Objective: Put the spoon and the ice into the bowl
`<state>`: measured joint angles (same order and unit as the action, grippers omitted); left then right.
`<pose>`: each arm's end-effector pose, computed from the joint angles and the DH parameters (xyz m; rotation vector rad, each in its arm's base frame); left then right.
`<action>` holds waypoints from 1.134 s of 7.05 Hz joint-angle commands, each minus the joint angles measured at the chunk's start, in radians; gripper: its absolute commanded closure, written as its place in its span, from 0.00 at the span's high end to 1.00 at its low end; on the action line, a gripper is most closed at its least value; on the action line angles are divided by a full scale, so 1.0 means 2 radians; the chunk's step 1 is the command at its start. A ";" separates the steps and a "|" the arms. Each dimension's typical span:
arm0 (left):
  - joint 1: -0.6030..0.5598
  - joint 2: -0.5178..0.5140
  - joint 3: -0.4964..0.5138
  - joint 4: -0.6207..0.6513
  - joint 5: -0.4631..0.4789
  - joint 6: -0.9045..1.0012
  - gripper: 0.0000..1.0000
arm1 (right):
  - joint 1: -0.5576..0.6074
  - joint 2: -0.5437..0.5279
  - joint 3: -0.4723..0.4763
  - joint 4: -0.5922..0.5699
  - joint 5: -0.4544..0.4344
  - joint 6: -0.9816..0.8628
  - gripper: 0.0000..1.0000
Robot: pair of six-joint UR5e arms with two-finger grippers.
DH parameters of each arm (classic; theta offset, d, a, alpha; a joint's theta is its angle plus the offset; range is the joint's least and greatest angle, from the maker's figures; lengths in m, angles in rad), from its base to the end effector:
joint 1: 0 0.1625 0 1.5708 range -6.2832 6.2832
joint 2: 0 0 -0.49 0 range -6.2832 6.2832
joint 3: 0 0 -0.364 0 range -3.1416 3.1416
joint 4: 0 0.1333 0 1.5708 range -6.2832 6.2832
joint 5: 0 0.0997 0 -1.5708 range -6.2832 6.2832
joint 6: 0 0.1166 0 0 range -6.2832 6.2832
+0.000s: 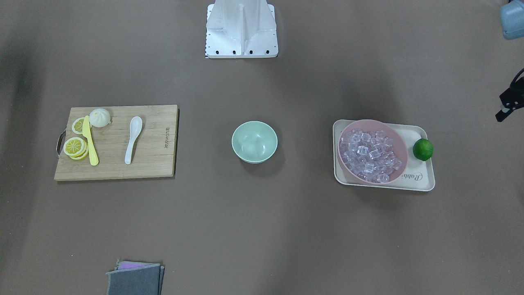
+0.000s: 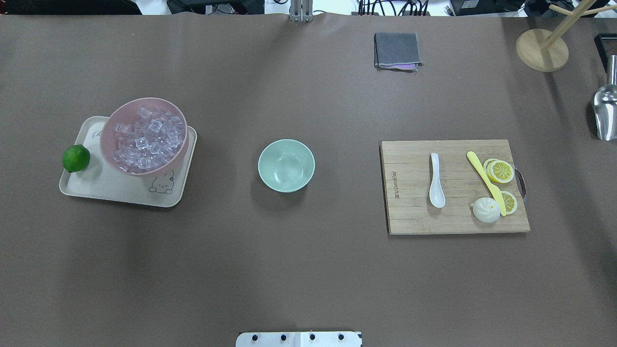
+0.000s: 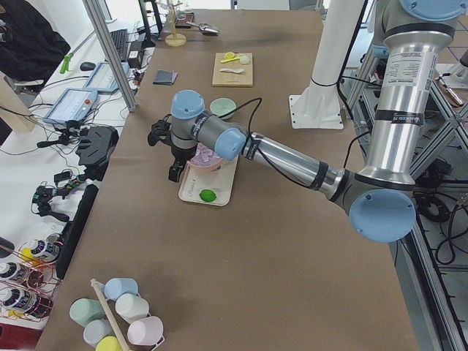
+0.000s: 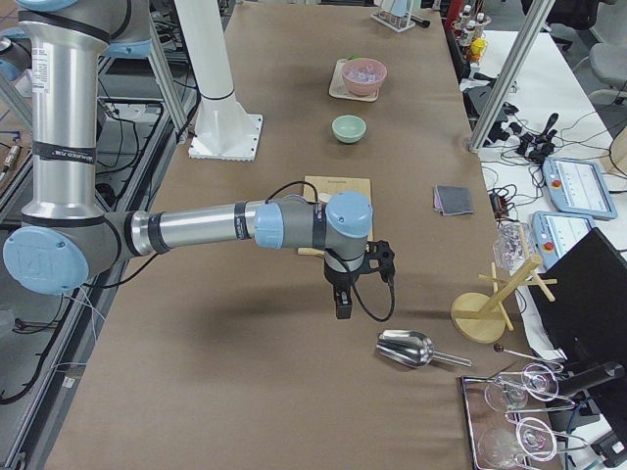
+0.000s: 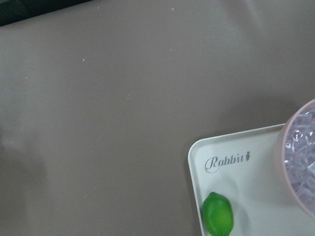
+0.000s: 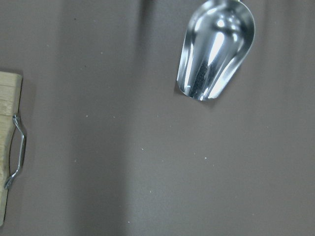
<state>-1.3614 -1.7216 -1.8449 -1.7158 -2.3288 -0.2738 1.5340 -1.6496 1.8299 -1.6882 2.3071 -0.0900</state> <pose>0.0592 -0.5342 0.5144 0.3496 0.8444 0.1560 0.0393 -0.4262 0.6657 0.0797 -0.7349 -0.1441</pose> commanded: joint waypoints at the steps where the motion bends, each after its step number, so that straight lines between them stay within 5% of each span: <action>1: 0.060 -0.051 0.003 0.002 0.013 -0.040 0.98 | -0.020 0.017 0.005 0.015 0.004 0.004 1.00; 3: 0.099 -0.057 0.005 -0.045 0.037 -0.161 0.98 | -0.038 0.016 0.002 0.017 0.029 0.003 1.00; 5: 0.183 -0.057 0.045 -0.157 0.128 -0.270 0.98 | -0.039 0.016 0.008 0.017 0.057 0.013 1.00; 8: 0.228 -0.073 0.080 -0.185 0.142 -0.299 0.97 | -0.047 0.019 0.020 0.018 0.068 0.026 1.00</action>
<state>-0.9377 -1.8578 -1.7062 -2.0744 -2.0538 -0.8614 1.4515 -1.6156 1.8600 -1.6534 2.4408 -0.0414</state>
